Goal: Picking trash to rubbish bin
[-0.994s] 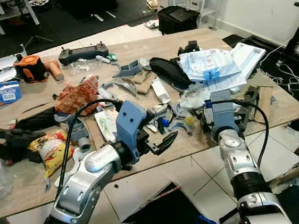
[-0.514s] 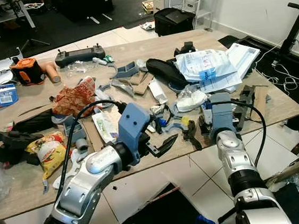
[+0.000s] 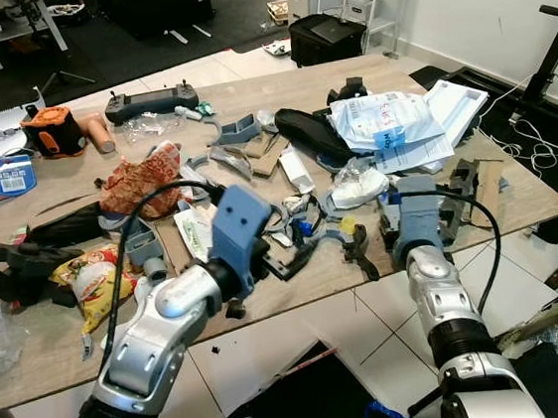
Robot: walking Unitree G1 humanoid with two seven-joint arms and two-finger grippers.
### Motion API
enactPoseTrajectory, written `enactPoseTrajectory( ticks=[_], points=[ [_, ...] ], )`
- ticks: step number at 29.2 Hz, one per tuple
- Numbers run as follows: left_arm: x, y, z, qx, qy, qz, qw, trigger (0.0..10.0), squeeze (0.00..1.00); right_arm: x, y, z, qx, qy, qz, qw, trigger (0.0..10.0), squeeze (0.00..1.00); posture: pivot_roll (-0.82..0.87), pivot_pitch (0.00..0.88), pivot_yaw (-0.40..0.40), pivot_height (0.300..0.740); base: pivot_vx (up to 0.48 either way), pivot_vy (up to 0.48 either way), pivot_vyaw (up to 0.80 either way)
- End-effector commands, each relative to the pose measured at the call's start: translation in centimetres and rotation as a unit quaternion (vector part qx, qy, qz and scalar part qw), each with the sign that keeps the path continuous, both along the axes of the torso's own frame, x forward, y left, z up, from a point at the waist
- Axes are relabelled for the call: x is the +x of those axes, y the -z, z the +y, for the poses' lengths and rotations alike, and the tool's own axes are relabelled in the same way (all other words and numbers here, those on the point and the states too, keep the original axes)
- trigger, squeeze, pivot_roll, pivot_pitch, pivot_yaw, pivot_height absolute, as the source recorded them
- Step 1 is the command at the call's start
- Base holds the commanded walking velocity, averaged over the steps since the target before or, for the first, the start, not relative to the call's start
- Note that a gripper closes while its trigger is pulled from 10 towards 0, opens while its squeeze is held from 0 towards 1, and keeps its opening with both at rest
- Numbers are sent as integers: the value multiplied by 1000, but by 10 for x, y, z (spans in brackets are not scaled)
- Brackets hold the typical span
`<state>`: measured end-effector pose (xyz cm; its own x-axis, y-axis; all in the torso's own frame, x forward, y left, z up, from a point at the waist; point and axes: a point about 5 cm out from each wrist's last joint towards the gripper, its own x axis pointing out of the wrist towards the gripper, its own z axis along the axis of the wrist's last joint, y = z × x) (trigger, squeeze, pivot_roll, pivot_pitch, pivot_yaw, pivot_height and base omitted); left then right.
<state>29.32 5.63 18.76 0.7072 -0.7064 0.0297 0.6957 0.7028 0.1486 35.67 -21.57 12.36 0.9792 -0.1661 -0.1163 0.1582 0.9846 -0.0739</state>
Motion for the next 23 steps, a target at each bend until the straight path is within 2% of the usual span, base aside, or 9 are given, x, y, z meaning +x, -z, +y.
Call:
enactPoseTrajectory(
  ticks=[1, 7, 8, 9, 10, 12, 13, 14, 23],
  points=[
    [-4, -9, -5, -45, 21, -7, 999, 10000, 0, -1, -20, -1, 0, 26, -51, 998, 0, 0, -7, 116, -13, 740, 0, 0, 0],
    [-11, -16, -5, -82, 44, 1, 996, 10000, 0, -3, -65, 11, 8, 24, -165, 986, 0, 0, -8, 123, -9, 740, 0, 0, 0],
    [-9, -15, -4, -77, 38, 0, 996, 10000, 0, -2, -72, 15, 16, 13, -182, 983, 1098, 0, -8, 123, -9, 740, 0, 0, 0],
    [-9, -15, -4, -77, 38, 0, 996, 10000, 0, -2, -72, 15, 16, 13, -182, 983, 1098, 0, -8, 123, -9, 740, 0, 0, 0],
    [-5, -15, -1, -71, 18, -7, 997, 10000, 0, -1, -83, 23, 30, -17, -214, 976, 3961, 0, -6, 129, -5, 740, 0, 0, 0],
    [-5, -15, -1, -71, 18, -7, 997, 10000, 0, -1, -83, 23, 30, -17, -214, 976, 3961, 0, -6, 129, -5, 740, 0, 0, 0],
    [-3, -16, 0, -71, 9, -10, 997, 10000, 0, -2, -87, 27, 34, -29, -228, 973, 4941, 0, -6, 129, -5, 740, 0, 0, 0],
    [2, -18, 4, -73, -17, -20, 997, 10000, 0, -2, -94, 33, 34, -47, -249, 967, 10000, 0, -6, 129, -5, 740, 0, 0, 0],
    [12, -25, 25, -143, -119, -10, 982, 10000, 0, -19, -103, 63, 61, -97, -293, 949, 10000, 0, -5, 140, -13, 740, 0, 0, 0]
  ],
)
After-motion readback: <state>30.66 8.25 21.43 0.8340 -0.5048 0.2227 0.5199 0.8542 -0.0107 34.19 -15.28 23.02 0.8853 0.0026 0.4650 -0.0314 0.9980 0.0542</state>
